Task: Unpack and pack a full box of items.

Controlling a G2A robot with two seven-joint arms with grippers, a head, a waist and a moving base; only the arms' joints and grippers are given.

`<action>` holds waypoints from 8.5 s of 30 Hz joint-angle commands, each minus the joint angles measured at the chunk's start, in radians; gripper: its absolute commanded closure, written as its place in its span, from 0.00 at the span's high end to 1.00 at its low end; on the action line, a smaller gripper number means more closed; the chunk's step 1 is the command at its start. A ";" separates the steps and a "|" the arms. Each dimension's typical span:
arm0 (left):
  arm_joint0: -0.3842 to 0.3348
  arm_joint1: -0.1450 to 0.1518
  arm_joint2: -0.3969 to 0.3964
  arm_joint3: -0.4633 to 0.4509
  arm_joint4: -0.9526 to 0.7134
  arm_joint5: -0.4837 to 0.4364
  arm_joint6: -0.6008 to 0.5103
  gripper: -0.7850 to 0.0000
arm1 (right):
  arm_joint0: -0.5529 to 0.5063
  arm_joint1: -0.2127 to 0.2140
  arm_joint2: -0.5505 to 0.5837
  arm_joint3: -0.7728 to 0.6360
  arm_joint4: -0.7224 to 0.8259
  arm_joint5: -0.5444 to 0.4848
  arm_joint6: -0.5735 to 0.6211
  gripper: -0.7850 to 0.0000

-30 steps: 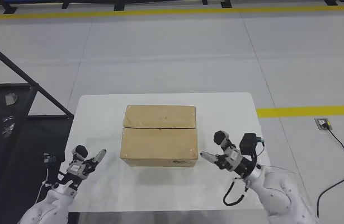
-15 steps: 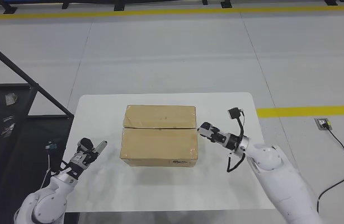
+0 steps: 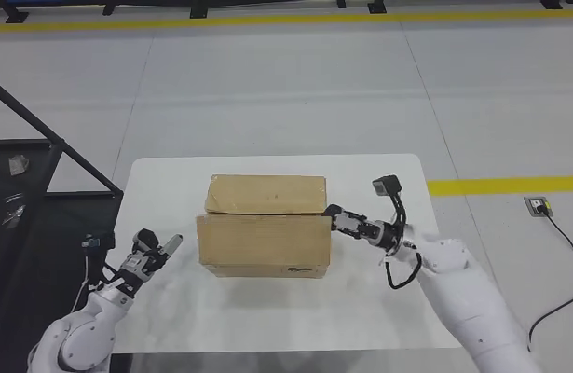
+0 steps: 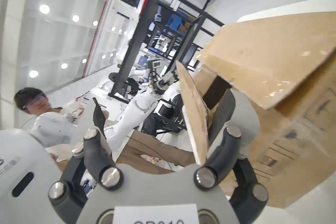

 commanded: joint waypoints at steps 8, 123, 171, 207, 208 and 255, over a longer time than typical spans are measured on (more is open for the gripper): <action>0.023 0.006 0.005 -0.043 -0.015 -0.051 -0.038 1.00 | -0.121 0.089 -0.008 -0.369 -0.050 0.204 0.200 1.00; 0.068 0.075 -0.082 -0.013 -0.081 -0.321 -0.235 1.00 | 0.500 -0.419 -0.435 0.705 -0.004 0.413 -0.109 1.00; 0.062 0.060 0.114 -0.246 0.051 0.172 -0.114 1.00 | 0.507 -0.573 -0.313 0.745 0.207 0.360 0.167 1.00; 0.044 0.082 -0.056 -0.029 0.027 0.195 -0.149 1.00 | 0.207 -0.282 -0.017 0.208 0.042 0.237 0.233 1.00; 0.049 0.082 -0.063 -0.043 0.027 0.193 -0.144 1.00 | 0.207 -0.282 -0.017 0.208 0.042 0.237 0.233 1.00; -0.474 0.010 0.553 0.083 -0.501 0.244 -0.508 1.00 | -0.465 -0.077 0.443 -0.598 -0.320 0.099 0.012 1.00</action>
